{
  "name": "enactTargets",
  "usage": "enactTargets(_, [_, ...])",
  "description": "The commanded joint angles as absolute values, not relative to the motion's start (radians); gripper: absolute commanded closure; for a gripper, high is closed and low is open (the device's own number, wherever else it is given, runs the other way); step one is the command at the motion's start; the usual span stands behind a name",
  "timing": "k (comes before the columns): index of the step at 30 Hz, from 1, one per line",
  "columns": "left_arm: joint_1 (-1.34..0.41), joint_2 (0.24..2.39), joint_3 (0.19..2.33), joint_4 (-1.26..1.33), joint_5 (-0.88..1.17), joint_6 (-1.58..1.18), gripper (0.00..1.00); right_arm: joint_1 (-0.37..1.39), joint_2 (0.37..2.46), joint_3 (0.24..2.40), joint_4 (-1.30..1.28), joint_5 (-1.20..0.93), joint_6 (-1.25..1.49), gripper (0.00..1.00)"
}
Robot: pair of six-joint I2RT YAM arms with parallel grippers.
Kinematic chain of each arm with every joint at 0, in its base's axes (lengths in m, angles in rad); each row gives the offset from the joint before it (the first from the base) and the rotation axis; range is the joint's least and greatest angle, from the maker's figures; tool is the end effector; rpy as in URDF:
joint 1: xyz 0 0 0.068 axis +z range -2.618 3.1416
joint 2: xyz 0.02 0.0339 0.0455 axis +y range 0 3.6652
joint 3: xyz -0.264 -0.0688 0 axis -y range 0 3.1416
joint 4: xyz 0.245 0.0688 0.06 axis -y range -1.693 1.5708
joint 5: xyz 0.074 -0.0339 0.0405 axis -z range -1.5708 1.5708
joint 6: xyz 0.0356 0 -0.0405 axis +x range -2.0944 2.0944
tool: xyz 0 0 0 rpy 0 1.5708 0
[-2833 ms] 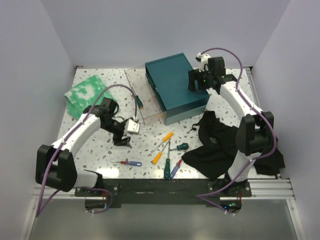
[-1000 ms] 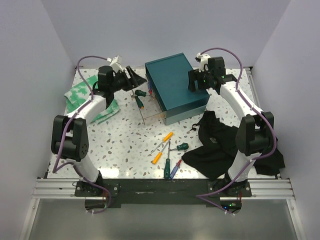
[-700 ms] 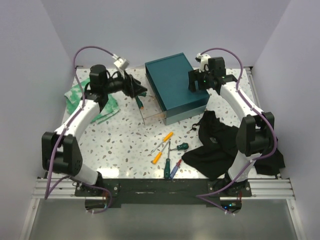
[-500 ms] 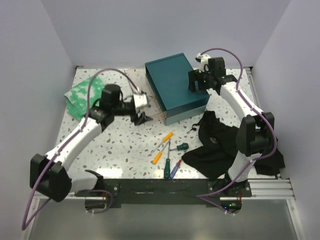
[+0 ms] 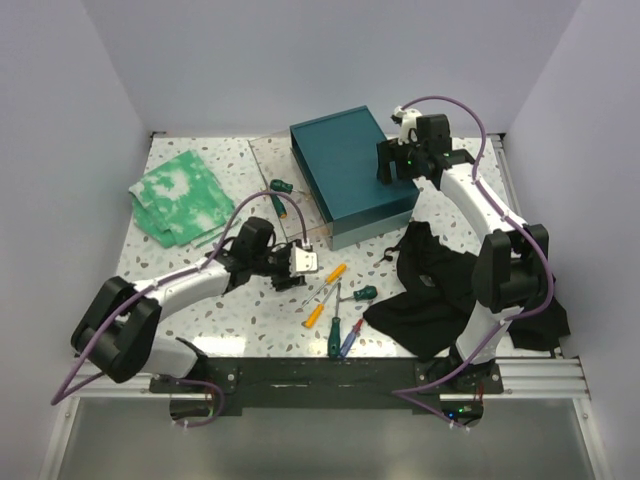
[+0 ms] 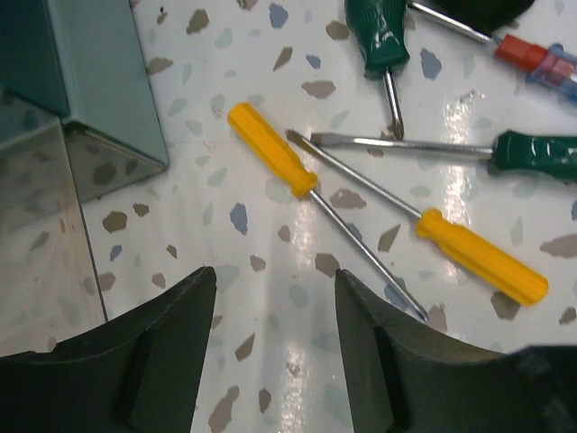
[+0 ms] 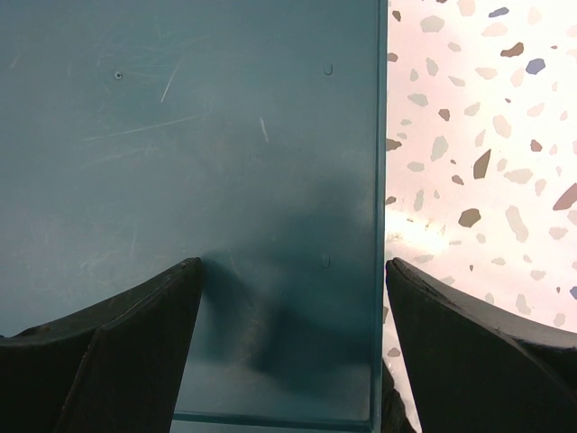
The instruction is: Sort the tools into containers
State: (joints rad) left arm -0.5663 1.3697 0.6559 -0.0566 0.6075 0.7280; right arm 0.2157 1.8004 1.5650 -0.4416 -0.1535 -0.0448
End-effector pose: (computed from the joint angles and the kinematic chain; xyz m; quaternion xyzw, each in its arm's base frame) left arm 0.2134 -0.1598 0.1852 0.6228 0.6309 -0.2445 0.3928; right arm 0.4066 0.0947 0.3034 -0.1496 0.8872 0.1057 0.4234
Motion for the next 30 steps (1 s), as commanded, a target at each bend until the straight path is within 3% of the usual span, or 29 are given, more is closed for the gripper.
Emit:
enactTargets(1, [-0.658, 1.41, 0.637, 0.297, 0.513, 0.505, 0.4, 0.218, 1.795, 1.565, -0.469, -0.176, -0.029, 0.14])
enactTargets(6, [-0.758, 1.436, 0.63, 0.403, 0.269, 0.289, 0.42, 0.219, 1.807, 1.571, -0.468, -0.19, -0.011, 0.14])
enactTargets(12, [-0.868, 1.515, 0.649, 0.466, 0.074, 0.213, 0.49, 0.218, 1.816, 1.591, -0.468, -0.201, 0.02, 0.14])
enactTargets(20, [-0.884, 1.704, 0.756, 0.365, 0.003, 0.196, 0.55, 0.218, 1.829, 1.598, -0.469, -0.212, 0.029, 0.14])
enactTargets(22, [-0.885, 1.736, 0.775, 0.324, 0.002, 0.186, 0.63, 0.219, 1.822, 1.592, -0.466, -0.209, 0.029, 0.14])
enactTargets(23, [-0.885, 1.74, 0.781, 0.318, 0.021, 0.18, 0.73, 0.218, 1.818, 1.591, -0.465, -0.209, 0.028, 0.14])
enactTargets(26, [-0.879, 1.726, 0.79, 0.284, 0.104, 0.183, 0.93, 0.218, 1.803, 1.579, -0.462, -0.201, 0.026, 0.14])
enactTargets(30, [-0.826, 1.652, 0.822, 0.224, 0.305, 0.235, 1.0, 0.216, 1.792, 1.563, -0.456, -0.193, 0.023, 0.14])
